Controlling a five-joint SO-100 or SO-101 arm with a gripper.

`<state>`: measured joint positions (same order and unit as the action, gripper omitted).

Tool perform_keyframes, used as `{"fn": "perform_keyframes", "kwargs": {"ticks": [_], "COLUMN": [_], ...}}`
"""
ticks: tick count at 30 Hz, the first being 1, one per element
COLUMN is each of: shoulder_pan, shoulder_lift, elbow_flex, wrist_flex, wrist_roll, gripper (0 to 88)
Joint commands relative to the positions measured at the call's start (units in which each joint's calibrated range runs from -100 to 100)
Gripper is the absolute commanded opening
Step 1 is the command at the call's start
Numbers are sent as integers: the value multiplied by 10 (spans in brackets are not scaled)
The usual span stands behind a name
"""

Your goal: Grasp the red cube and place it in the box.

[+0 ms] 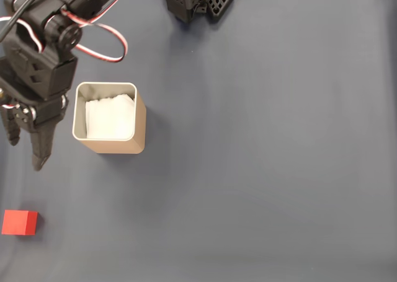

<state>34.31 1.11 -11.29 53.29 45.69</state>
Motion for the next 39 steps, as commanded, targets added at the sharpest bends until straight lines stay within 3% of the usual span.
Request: {"fn": "perform_keyframes", "kwargs": {"ticks": [1, 15, 39], "shoulder_pan": [9, 12, -1], "shoulder_lift": [14, 150, 414], "elbow_flex": [-47, -117, -314], "wrist_flex": [-4, -59, -123], "wrist_roll": [-1, 5, 21], "gripper": [274, 366, 397]}}
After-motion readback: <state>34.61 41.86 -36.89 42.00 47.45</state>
